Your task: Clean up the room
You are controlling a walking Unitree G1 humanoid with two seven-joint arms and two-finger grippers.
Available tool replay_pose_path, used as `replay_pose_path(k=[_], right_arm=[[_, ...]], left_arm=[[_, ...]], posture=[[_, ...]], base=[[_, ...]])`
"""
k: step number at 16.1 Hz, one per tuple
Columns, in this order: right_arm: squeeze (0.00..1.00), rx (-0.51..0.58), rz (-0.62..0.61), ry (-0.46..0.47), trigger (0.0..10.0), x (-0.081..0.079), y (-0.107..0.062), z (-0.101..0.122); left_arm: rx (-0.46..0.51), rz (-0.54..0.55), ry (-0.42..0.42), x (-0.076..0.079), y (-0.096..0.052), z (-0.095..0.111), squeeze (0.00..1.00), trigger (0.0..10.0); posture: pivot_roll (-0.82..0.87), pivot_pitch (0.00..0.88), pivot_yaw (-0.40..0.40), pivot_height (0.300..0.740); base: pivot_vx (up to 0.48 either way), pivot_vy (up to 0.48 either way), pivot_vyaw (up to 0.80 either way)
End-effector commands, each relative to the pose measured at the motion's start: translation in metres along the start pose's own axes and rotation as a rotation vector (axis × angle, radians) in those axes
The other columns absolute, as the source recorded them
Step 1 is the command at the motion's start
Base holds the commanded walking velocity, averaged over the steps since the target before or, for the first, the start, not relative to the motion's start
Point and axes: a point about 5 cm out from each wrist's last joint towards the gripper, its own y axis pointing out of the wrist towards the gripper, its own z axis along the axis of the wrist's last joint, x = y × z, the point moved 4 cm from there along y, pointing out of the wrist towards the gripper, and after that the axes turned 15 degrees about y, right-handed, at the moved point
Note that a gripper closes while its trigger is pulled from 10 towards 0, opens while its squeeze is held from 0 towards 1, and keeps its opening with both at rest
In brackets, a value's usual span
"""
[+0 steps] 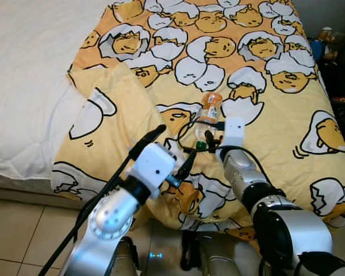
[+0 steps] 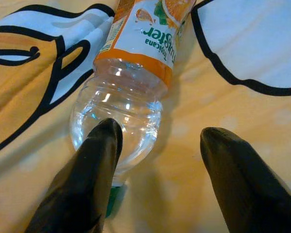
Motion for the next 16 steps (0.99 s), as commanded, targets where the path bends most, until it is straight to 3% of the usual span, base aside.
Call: replay_pose_path(k=[1,3,4,6,8,9,12,13,16], right_arm=[[0.0,-0.125,-0.041,0.057,0.0,0.007,-0.006,-0.034],[0.0,-0.14,-0.047,0.11,0.0,0.008,-0.007,-0.037],[0.0,-0.149,-0.067,0.205,0.0,0.011,-0.007,-0.039],[0.0,-0.149,-0.082,0.285,0.0,0.015,-0.007,-0.039],[0.0,-0.133,-0.067,0.255,0.0,0.013,-0.006,-0.033],[0.0,-0.096,-0.039,0.181,0.0,0.008,-0.003,-0.022],[0.0,0.057,0.017,0.096,0.0,-0.005,0.004,0.023],[0.0,0.172,0.03,0.085,0.0,-0.005,0.005,0.055],[0.0,0.328,0.03,0.091,0.0,0.012,-0.002,0.088]], left_arm=[[-0.011,-0.021,0.018,0.003,0.0,-0.006,0.0,10.0],[-0.014,-0.025,0.024,0.002,0.002,-0.007,0.0,10.0],[0.001,-0.038,0.039,0.002,0.006,-0.008,0.0,10.0],[0.003,-0.044,0.059,0.003,0.011,-0.013,0.0,10.0],[0.008,-0.042,0.079,0.001,0.016,-0.016,0.0,10.0],[0.016,-0.039,0.095,-0.001,0.02,-0.018,0.0,10.0],[0.056,-0.038,0.122,-0.008,0.043,-0.021,0.0,10.0],[0.06,-0.02,0.08,-0.014,0.057,-0.025,0.0,10.0],[0.014,0.022,-0.03,-0.021,0.071,-0.04,0.0,10.0]], posture=[[0.29,0.2,-0.083,0.74],[0.29,0.176,-0.076,0.74],[0.29,0.158,-0.075,0.74],[0.3,0.127,-0.08,0.74],[0.3,0.104,-0.082,0.74],[0.29,0.074,-0.081,0.74],[0.24,0.0,-0.065,0.74],[0.2,0.0,-0.048,0.74],[0.14,0.0,-0.022,0.74]], base=[[0.0,0.0,0.0],[0.0,0.0,0.0],[0.0,0.0,0.0],[0.0,0.0,0.0],[0.0,0.0,0.0],[0.0,0.0,0.0],[0.0,0.0,0.0],[0.0,0.0,0.0],[0.0,0.0,0.0]])
